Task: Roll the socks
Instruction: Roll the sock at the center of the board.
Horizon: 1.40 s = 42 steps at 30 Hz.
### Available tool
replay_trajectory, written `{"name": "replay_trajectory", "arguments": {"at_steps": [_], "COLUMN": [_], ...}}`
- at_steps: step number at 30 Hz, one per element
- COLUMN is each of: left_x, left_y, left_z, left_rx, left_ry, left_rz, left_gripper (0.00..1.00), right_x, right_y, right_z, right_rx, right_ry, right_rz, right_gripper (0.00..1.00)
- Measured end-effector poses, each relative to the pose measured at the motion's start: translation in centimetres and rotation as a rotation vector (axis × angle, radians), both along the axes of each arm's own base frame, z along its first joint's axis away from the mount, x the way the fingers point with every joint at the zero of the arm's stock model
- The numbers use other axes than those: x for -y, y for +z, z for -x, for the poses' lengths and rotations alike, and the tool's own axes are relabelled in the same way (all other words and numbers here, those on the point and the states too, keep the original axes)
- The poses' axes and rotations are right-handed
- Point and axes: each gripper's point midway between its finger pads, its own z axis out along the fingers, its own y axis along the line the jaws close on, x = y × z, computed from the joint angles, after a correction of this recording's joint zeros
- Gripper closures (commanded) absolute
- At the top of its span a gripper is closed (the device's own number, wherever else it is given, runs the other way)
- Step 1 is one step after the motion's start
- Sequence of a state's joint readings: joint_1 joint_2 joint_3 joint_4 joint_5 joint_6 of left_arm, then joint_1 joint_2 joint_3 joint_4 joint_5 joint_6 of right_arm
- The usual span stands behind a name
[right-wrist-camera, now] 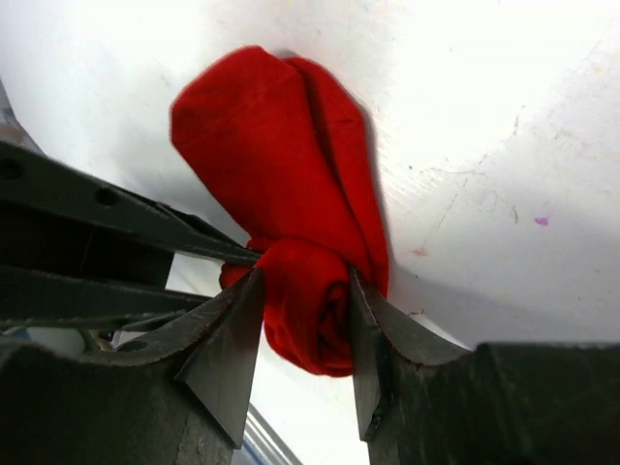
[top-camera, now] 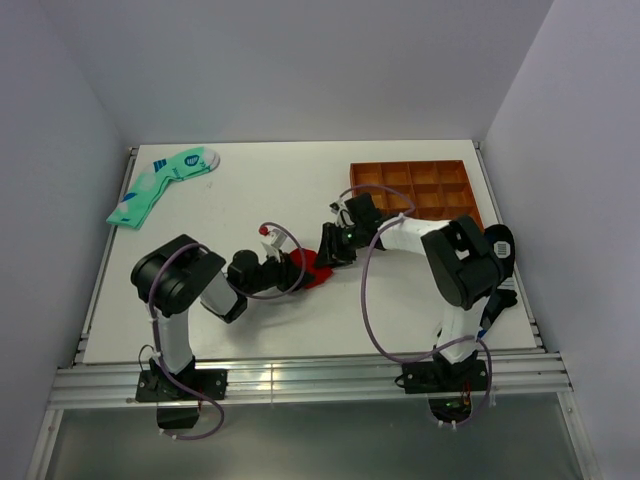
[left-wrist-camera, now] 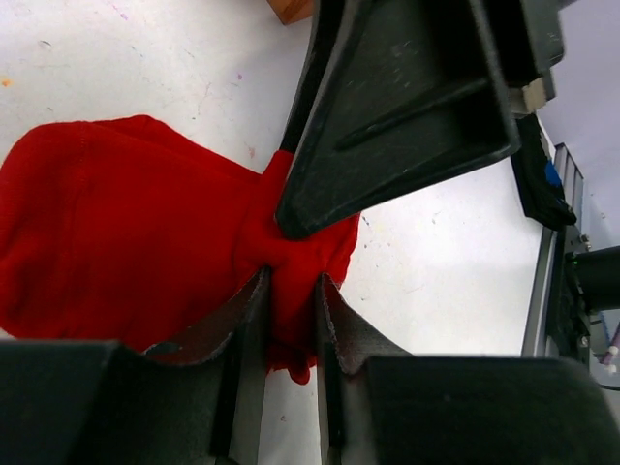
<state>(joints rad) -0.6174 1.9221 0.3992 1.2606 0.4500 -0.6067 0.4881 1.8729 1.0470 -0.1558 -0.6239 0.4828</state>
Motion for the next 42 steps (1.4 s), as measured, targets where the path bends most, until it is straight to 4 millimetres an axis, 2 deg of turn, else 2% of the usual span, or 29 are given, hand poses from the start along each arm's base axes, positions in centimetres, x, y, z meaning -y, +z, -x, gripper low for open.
{"name": "replay_trajectory", "arguments": {"at_steps": [12, 16, 21, 29, 33, 42], "left_x": [-0.4, -0.5, -0.7, -1.6, -1.8, -2.5], "left_y": [0.0, 0.0, -0.2, -0.2, -0.3, -0.6], "left_z": [0.0, 0.0, 0.2, 1.6, 2.3, 3.8], "left_rx": [-0.100, -0.158, -0.245, -0.397, -0.461, -0.577], "left_ry": [0.003, 0.002, -0.006, -0.050, -0.077, -0.105], "left_rz": [0.034, 0.038, 0.051, 0.085, 0.084, 0.093], "left_gripper": [1.00, 1.00, 1.00, 1.00, 1.00, 1.00], "right_x": [1.3, 1.1, 1.1, 1.1, 0.7, -1.0], "right_y": [3.7, 4.6, 4.3, 4.1, 5.4, 6.8], "right_z": [-2.8, -2.9, -1.9, -0.4, -0.3, 2.9], "right_rx": [0.208, 0.274, 0.317, 0.381, 0.448, 0.528], "right_ry": [-0.119, -0.120, -0.100, -0.066, -0.034, 0.122], "right_rz": [-0.130, -0.185, -0.249, -0.318, -0.378, -0.527], "right_gripper": [0.51, 0.50, 0.50, 0.50, 0.50, 0.48]}}
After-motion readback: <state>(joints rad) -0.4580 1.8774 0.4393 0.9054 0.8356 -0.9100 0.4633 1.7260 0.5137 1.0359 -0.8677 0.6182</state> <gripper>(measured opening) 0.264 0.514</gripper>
